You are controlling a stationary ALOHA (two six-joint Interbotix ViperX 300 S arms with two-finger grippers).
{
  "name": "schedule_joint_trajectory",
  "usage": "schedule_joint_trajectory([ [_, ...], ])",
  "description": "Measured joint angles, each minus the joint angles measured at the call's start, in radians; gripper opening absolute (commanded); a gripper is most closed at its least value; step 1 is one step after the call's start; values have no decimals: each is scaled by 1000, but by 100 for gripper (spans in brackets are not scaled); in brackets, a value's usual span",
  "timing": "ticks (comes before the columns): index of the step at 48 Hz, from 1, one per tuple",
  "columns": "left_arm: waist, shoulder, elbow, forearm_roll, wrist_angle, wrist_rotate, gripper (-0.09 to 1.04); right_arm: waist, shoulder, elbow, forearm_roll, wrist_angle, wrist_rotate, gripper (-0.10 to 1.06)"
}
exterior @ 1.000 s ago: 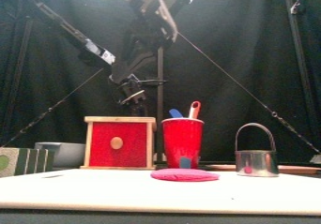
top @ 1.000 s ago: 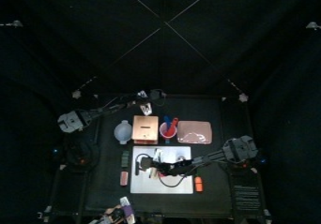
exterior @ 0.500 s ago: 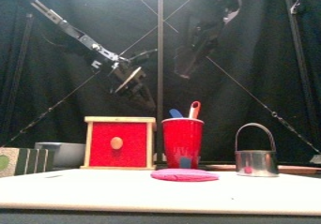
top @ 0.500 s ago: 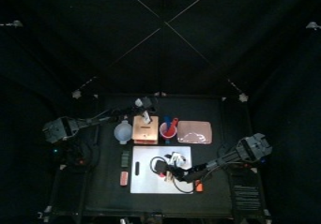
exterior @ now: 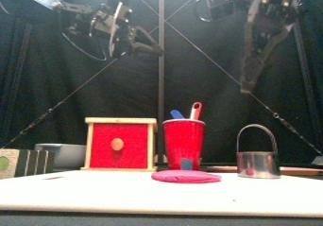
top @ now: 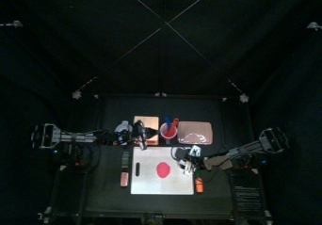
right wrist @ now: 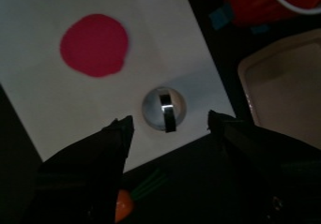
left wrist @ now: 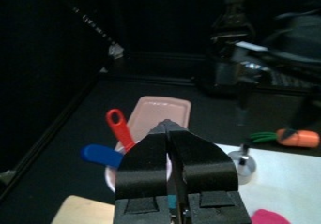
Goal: Get the cutter from the drawer then cut the dough then place the extra dough in the bowl
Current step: Cut the dough
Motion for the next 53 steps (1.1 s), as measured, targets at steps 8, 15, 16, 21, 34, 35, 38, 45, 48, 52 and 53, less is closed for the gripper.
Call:
schedule_joint_trajectory([
  [8,-95,-11,98,2,-183,0,30,-74,-11,94,63,-109,-83,94],
  [15,-169,-14,167,-2,-324,-8,30,-121,-11,126,110,-196,-170,94],
  [16,-179,-14,176,-3,-337,-9,30,-126,-11,129,117,-201,-176,94],
  [21,-229,-15,195,-28,-370,-12,30,-144,-11,138,140,-215,-210,94],
  [34,-273,-17,224,-150,-377,-15,30,-147,41,146,169,-290,-221,94],
  [35,-275,-15,224,-153,-377,-15,30,-147,48,146,169,-295,-221,94],
  [38,-276,-17,225,-160,-377,-15,30,-147,74,146,167,-305,-221,94],
  [45,-284,-17,229,-163,-379,-15,30,-147,115,146,169,-311,-221,86],
  [48,-285,-15,232,-167,-377,-15,30,-147,127,141,170,-311,-219,81],
  [52,-288,-17,238,-176,-379,-15,30,-144,133,133,176,-304,-218,69],
  [53,-288,-15,239,-181,-379,-15,30,-143,133,129,178,-302,-218,67],
])
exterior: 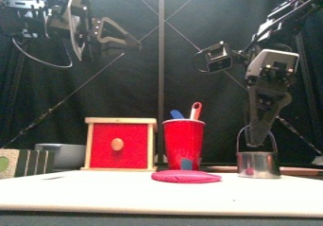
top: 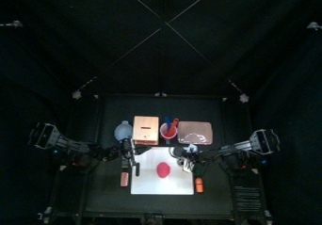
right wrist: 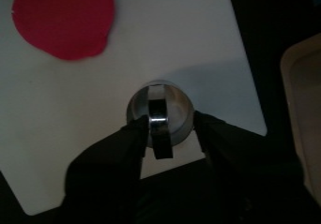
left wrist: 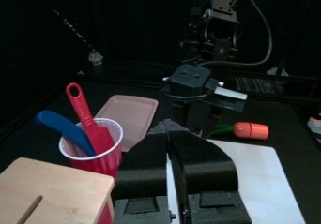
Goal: Get the cutter from the drawer then cut the dough then place the extra dough in the bowl
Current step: Cut the dough
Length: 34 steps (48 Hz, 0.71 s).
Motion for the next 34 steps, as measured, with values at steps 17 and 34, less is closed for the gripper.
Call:
schedule_joint_trajectory([
  [17,-8,17,20,-64,0,-2,30,49,26,-150,18,74,0,53],
  [34,-9,46,23,-84,0,-2,30,101,187,-382,17,187,-6,53],
])
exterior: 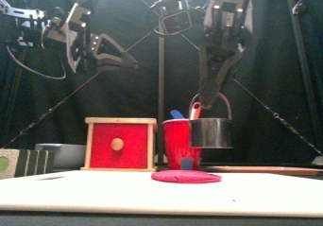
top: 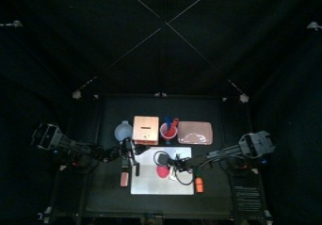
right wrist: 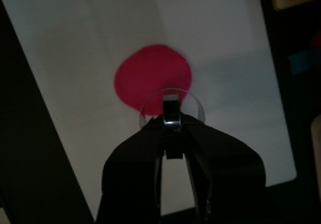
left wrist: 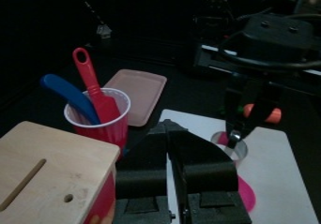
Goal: Get the cutter from the drawer then cut the dough then place the extra dough in the bowl
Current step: Cut the dough
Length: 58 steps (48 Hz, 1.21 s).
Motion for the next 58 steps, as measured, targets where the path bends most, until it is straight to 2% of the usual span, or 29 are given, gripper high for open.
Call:
schedule_joint_trajectory([
  [15,2,-5,35,-21,0,0,30,5,87,-74,-9,5,-6,53],
  [58,5,-6,75,-83,2,0,30,2,141,-104,-6,-12,-6,53],
])
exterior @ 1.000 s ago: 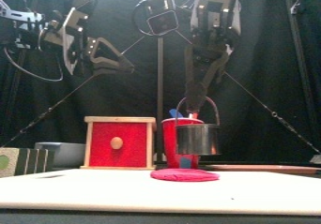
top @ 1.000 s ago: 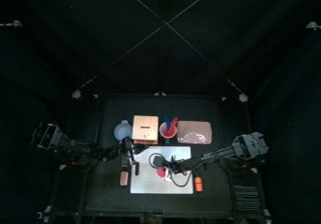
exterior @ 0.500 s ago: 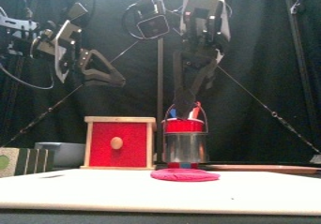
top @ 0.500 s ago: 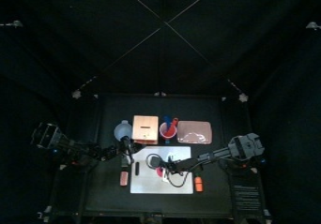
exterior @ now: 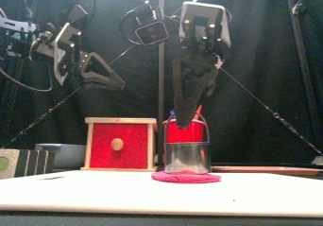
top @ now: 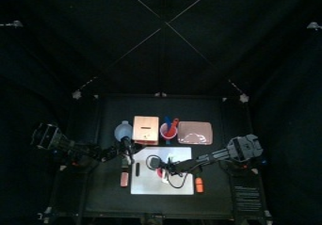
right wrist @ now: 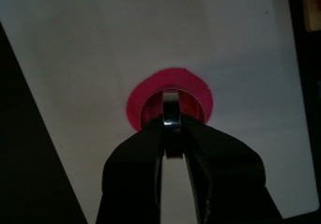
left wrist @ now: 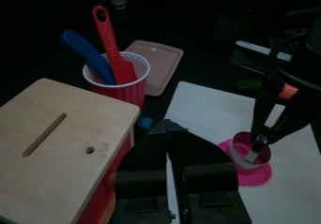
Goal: Get the cutter from the drawer then cut the dough then place the extra dough in the bowl
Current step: Cut the dough
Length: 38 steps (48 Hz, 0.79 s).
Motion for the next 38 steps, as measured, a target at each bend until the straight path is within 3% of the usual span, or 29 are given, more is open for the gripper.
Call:
schedule_joint_trajectory([
  [38,0,0,6,-3,-2,0,30,-2,17,-15,0,-3,-2,53],
])
